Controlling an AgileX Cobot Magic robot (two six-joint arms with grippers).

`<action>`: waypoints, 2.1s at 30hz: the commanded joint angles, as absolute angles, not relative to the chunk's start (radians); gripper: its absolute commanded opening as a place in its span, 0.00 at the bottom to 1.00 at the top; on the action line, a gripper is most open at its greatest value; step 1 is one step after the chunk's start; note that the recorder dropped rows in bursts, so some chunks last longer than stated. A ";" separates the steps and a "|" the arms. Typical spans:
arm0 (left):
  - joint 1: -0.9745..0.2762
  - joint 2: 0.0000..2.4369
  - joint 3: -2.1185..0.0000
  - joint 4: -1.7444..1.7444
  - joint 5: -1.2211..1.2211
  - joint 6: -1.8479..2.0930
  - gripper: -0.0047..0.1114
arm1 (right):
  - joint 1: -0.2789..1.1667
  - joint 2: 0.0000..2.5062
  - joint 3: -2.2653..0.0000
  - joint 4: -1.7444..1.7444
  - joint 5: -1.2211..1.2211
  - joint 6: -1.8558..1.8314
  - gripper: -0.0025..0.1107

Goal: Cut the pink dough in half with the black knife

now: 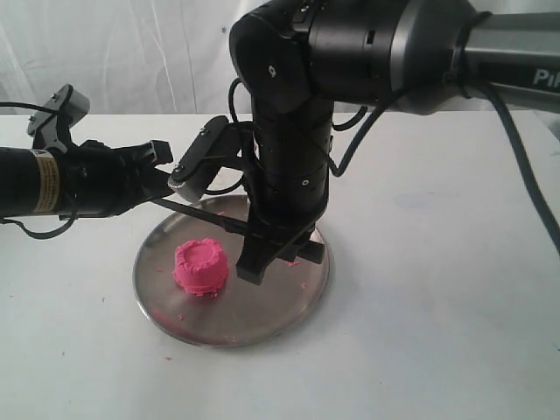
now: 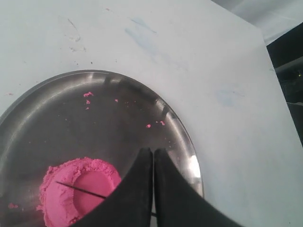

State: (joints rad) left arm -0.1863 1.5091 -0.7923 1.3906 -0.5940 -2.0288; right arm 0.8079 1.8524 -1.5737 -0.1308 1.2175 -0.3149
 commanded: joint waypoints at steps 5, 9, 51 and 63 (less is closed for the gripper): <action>-0.192 1.505 -0.788 1.398 -0.581 -2.012 0.10 | 0.785 1.891 -1.582 -0.132 1.209 -0.315 0.02; -0.192 1.507 -0.788 1.403 -0.572 -2.007 0.10 | 0.785 1.923 -1.582 -0.128 1.207 -0.336 0.02; -0.192 1.584 -0.788 1.410 -0.522 -1.955 0.10 | 0.742 2.056 -1.580 -0.070 1.107 -0.410 0.02; -0.192 1.659 -0.799 1.385 -0.471 -1.952 0.10 | 0.742 2.056 -1.580 -0.070 1.110 -0.408 0.02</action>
